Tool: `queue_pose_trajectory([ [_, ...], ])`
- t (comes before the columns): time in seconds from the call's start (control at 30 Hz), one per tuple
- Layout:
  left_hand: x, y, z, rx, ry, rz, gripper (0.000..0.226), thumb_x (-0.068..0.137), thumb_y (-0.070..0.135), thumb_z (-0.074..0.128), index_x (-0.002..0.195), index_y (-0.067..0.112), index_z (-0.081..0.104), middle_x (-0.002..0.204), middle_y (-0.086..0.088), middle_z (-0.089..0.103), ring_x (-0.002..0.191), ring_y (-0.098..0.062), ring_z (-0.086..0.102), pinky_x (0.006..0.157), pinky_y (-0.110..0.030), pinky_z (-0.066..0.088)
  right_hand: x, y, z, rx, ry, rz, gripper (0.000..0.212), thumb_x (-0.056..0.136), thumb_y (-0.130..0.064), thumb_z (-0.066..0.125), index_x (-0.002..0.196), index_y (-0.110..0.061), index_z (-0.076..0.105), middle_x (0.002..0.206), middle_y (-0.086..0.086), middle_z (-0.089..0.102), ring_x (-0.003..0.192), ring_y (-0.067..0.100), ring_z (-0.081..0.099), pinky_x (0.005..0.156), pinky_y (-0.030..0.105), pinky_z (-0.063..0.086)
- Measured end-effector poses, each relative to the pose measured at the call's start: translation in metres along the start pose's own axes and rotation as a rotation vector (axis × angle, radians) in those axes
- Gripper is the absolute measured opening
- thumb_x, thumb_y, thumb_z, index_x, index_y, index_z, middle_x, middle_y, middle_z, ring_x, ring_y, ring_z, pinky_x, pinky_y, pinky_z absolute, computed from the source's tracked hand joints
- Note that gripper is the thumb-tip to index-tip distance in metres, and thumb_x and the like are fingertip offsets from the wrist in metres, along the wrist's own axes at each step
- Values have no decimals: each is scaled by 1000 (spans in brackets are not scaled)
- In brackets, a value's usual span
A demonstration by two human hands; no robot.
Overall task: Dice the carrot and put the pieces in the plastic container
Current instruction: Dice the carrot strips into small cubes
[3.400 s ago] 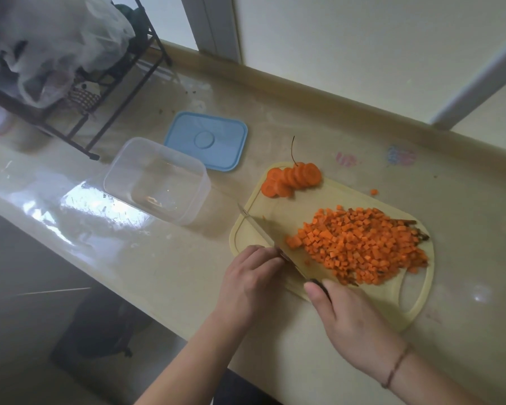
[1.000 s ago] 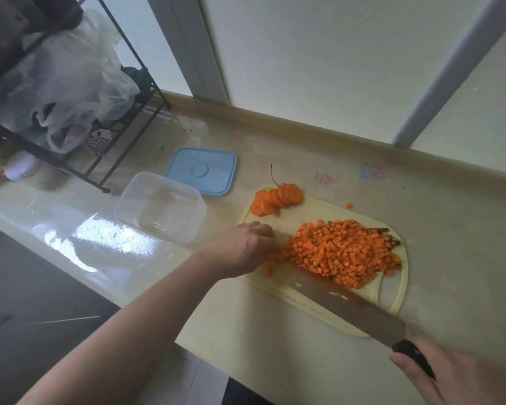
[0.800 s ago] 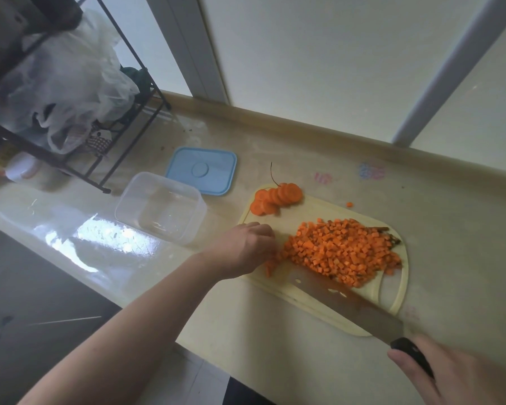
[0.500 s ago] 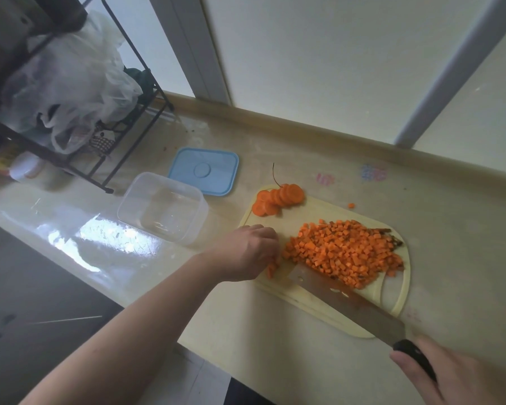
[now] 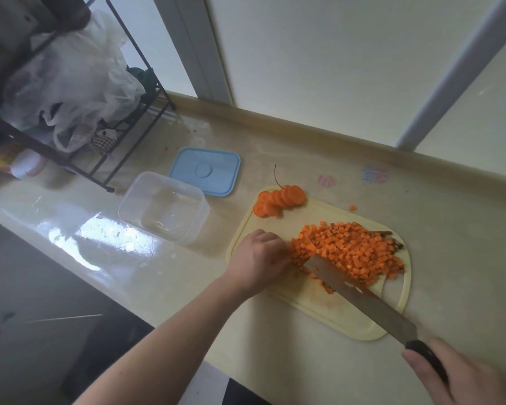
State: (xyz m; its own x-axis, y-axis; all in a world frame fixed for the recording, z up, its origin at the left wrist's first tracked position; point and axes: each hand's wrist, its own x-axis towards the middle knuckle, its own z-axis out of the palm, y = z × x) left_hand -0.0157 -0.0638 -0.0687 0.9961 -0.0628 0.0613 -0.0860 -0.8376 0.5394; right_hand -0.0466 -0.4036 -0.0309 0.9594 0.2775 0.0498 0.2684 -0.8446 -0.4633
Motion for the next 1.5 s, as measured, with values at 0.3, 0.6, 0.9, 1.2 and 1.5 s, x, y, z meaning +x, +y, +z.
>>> queue_pose_trajectory([
  [0.3,-11,6,6,-50,71,-24,22,79,13,67,97,17,78,86,-1,69,78,-26,63,72,-40,54,-1,-1,-3,13,-46,51,72,81,-83,23,66,-26,65,48,-5,59,39,1,52,45,25,42],
  [0.6,-11,7,6,-70,76,-57,13,74,9,68,87,11,72,93,-3,68,82,-28,62,74,-43,55,-1,-7,-5,-17,-37,34,72,84,-79,23,64,-23,63,44,-2,54,40,2,52,52,27,43],
  [0.9,-17,-1,4,-62,44,-18,12,79,13,68,88,11,74,96,-4,67,81,-28,62,72,-42,55,-1,-9,-6,39,-54,71,71,82,-82,25,65,-25,64,43,-2,54,36,3,49,47,23,44],
  [1.2,-21,-5,-8,12,-81,-6,19,80,28,65,92,17,74,106,0,68,90,-27,60,80,-46,53,0,-13,-9,1,-97,69,68,83,-80,25,62,-25,59,38,-5,48,33,0,45,35,26,38],
  [1.5,-49,-10,-10,-118,168,-120,42,83,45,69,112,16,65,108,6,64,95,-18,59,84,-37,51,1,-13,-11,-41,-90,93,67,82,-81,22,60,-26,54,35,-8,42,31,3,40,42,24,42],
])
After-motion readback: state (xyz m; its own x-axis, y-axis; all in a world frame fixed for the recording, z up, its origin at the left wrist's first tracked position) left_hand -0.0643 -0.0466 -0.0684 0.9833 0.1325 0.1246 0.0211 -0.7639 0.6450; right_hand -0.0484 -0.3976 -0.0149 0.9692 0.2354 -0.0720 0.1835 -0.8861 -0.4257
